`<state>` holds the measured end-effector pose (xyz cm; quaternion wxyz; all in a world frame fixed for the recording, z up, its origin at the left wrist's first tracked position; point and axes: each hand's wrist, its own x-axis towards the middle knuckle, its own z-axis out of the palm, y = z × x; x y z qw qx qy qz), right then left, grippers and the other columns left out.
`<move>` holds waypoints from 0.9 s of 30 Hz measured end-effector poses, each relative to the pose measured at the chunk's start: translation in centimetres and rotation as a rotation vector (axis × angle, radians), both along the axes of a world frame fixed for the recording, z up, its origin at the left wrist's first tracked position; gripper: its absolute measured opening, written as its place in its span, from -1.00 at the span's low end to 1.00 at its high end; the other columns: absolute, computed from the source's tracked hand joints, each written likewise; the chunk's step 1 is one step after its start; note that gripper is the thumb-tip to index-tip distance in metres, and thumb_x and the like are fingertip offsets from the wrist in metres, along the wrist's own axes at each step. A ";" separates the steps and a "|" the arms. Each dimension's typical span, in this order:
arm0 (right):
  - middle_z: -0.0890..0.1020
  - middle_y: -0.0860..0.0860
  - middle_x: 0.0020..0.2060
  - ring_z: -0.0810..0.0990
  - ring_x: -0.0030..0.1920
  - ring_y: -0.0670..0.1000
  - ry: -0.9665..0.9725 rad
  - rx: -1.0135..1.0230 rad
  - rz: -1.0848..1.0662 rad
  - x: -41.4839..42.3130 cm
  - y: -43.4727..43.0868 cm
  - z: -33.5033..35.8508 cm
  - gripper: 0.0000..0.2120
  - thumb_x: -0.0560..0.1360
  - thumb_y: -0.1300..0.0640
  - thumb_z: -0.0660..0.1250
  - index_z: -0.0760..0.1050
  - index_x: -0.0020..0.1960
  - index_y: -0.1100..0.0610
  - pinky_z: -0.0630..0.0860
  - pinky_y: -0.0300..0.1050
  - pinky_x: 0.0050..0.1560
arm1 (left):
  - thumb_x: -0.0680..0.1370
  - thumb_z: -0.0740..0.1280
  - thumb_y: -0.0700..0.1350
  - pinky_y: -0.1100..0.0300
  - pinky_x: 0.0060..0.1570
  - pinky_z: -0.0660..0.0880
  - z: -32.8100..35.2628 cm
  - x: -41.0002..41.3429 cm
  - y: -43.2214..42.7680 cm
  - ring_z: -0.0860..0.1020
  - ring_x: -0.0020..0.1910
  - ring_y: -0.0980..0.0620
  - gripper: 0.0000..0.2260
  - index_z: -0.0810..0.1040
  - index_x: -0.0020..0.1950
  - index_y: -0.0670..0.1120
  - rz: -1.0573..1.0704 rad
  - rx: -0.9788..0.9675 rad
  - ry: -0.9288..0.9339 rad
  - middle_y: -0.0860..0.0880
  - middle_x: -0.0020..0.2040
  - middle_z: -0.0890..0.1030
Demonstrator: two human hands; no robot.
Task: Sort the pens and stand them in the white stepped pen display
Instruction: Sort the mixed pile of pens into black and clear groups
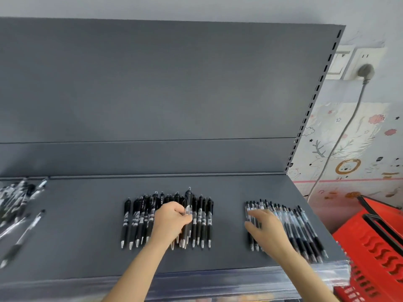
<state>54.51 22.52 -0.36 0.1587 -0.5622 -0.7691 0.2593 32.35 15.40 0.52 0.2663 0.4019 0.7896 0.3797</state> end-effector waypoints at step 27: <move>0.51 0.03 0.22 0.50 0.18 -0.01 0.101 -0.053 0.426 -20.2 -7.4 2.2 -0.61 0.53 0.11 0.28 0.40 0.34 0.12 0.38 -0.19 0.23 | 0.60 0.20 -0.11 0.25 0.24 0.37 -0.4 -15.5 -13.4 0.46 0.25 0.06 -0.69 0.45 0.33 -0.10 0.279 -0.023 0.252 -0.03 0.27 0.51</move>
